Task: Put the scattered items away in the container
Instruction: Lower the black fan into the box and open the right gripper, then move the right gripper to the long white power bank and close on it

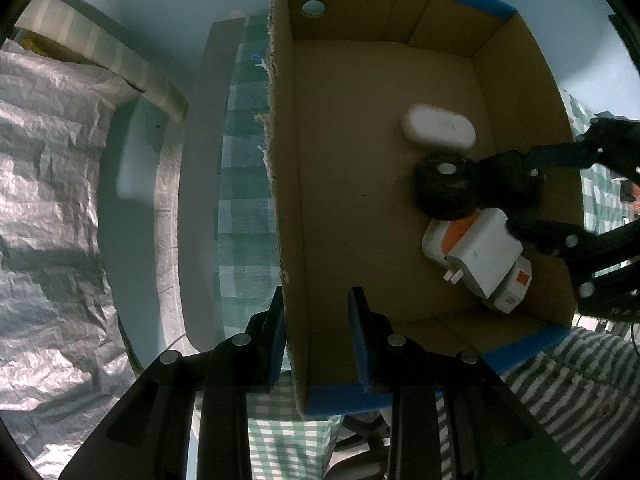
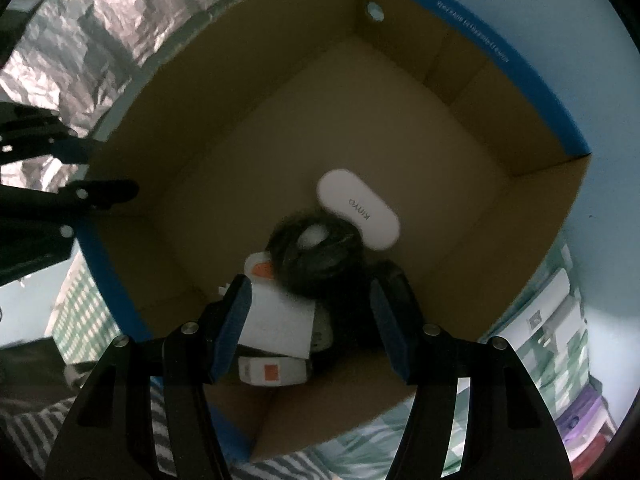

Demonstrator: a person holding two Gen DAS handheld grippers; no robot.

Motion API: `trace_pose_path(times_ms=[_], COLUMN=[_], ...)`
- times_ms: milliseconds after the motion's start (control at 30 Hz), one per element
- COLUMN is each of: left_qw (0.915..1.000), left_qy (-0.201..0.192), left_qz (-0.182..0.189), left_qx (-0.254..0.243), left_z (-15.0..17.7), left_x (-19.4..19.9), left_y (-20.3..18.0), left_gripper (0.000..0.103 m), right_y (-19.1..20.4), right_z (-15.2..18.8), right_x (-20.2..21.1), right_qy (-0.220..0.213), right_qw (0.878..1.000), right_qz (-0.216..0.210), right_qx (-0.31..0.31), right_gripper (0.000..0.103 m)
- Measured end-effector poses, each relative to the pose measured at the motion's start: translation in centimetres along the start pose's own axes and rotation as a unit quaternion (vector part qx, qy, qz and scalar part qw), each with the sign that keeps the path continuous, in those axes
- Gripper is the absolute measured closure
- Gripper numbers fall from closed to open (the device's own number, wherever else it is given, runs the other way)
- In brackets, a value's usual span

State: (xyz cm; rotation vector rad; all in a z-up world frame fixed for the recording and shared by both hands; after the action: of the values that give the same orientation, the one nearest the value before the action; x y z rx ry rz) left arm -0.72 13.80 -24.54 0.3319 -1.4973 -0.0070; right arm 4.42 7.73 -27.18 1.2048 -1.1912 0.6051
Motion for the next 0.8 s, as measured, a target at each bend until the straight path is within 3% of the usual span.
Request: trace_pose_path(times_ms=[467, 800], left_qw=[1.0000, 1.0000], left_qy=[-0.002, -0.003], left_qz=[0.000, 0.002], left_qx=[-0.007, -0.005], left_z=[0.0, 0.1], left_x=[0.1, 0.1], left_y=[-0.1, 0.0], left_gripper=[0.075, 0.075], right_y=[-1.7, -5.3], right_z=[0.8, 2.8], right_x=[5.4, 9.0], right_qy=[-0.055, -0.088], right_qw=[0.997, 0.990], right_qz=[0.016, 0.026], right_qx=[-0.044, -0.105], right_gripper=[0.041, 0.041])
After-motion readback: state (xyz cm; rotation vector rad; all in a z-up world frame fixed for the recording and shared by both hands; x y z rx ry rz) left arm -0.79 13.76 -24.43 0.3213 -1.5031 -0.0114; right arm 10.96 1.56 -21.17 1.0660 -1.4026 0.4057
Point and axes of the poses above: each gripper's, at about its wrist camera, not at the fingertips, and x roughly against the way its jaws point, y to its left, z to its underside, the point moved 3 cm from there along -x, roughly the way its jaws point, and after that the axes turned 13 degrees about -z, right-handed, at the moved point
